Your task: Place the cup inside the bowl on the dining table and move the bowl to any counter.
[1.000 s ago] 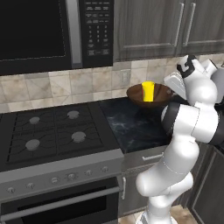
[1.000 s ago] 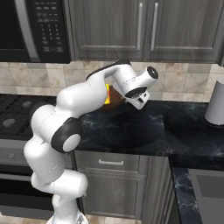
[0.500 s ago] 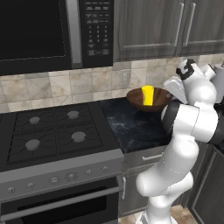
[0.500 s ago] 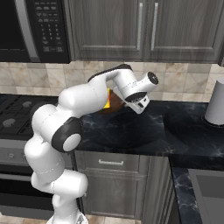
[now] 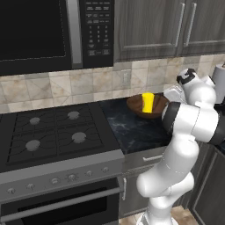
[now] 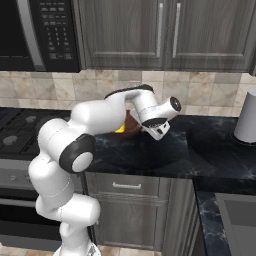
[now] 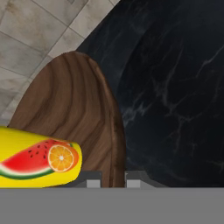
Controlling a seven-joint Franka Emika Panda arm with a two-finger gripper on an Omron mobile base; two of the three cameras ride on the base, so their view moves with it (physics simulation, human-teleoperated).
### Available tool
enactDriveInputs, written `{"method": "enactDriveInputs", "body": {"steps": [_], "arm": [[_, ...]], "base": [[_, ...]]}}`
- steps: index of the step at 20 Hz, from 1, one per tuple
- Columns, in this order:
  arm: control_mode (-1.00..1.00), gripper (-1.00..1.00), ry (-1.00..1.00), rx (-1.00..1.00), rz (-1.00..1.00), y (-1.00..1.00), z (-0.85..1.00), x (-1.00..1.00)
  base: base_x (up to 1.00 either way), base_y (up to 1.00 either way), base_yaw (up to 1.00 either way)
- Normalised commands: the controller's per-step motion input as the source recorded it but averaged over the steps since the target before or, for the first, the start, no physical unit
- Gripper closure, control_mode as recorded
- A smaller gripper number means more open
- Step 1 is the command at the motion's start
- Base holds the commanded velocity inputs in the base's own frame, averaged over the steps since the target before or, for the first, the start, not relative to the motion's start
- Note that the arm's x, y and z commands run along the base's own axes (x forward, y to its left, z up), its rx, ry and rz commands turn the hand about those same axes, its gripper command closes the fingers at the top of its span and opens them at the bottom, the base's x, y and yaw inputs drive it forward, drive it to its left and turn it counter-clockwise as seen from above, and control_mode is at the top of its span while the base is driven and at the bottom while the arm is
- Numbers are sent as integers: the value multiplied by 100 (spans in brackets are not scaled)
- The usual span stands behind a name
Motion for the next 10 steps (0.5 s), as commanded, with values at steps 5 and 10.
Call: {"method": "enactDriveInputs", "body": {"steps": [5,10], "arm": [[-100,100,0,3,0,0,-9,0],[-100,100,0,0,0,0,-16,0]], "base": [[0,0,0],[0,0,0]]}}
